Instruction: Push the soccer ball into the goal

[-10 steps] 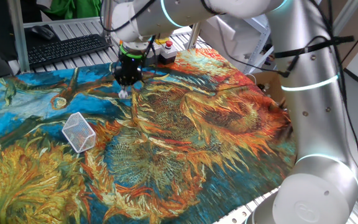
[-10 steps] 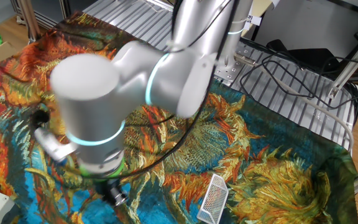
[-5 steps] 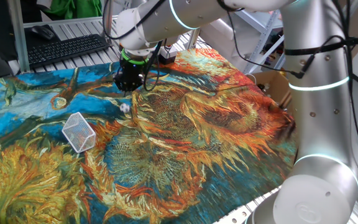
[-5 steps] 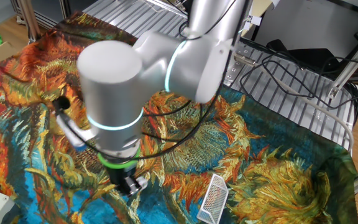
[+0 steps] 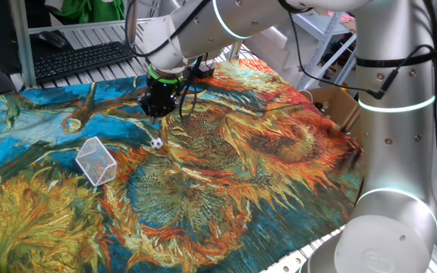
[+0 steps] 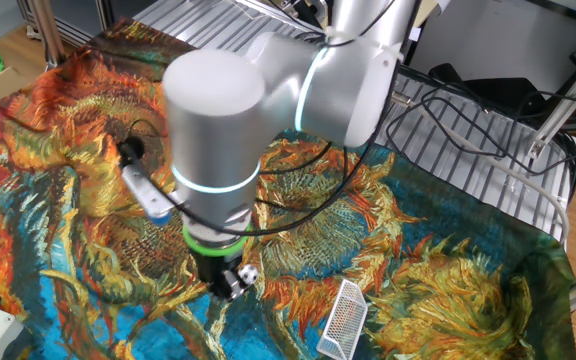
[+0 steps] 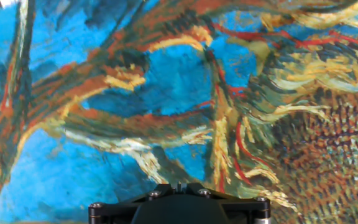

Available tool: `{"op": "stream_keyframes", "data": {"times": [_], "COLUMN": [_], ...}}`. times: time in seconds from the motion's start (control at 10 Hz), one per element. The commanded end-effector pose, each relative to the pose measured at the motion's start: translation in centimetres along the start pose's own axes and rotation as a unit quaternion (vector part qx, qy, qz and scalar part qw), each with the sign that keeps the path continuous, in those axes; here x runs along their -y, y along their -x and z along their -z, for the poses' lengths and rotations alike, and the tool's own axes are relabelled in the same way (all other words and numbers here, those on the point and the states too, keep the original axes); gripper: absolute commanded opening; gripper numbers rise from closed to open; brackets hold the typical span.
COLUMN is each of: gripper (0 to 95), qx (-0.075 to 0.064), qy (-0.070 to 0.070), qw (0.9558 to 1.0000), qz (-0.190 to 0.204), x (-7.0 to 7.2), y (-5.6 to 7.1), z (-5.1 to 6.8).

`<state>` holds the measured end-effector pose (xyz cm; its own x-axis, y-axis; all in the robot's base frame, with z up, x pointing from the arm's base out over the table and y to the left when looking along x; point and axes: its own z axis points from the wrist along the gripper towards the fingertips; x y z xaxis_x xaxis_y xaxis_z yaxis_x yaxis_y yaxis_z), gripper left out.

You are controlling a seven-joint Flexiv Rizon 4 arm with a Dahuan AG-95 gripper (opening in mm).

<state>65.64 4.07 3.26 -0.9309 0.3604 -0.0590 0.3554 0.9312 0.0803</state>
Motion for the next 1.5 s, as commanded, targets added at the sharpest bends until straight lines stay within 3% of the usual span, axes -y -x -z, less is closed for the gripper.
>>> {"op": "stream_keyframes", "data": {"times": [0.1,0.5,0.8,1.0,1.4,1.5], "gripper": [0.0,0.0,0.0,0.0,0.0,0.0], "qx": [-0.004,-0.014,-0.031,-0.035,-0.036,-0.035], "qy": [-0.002,-0.006,-0.009,-0.009,-0.011,-0.011], "qw": [0.9998,0.9977,0.9951,0.9941,0.991,0.9903], "qz": [0.019,0.066,0.094,0.102,0.128,0.134], "x": [0.4,2.0,2.3,2.6,3.1,3.4], "y": [-0.6,-2.9,-4.7,-5.3,-7.4,-8.0], "z": [-0.1,0.3,1.1,1.2,0.4,-0.3]}}
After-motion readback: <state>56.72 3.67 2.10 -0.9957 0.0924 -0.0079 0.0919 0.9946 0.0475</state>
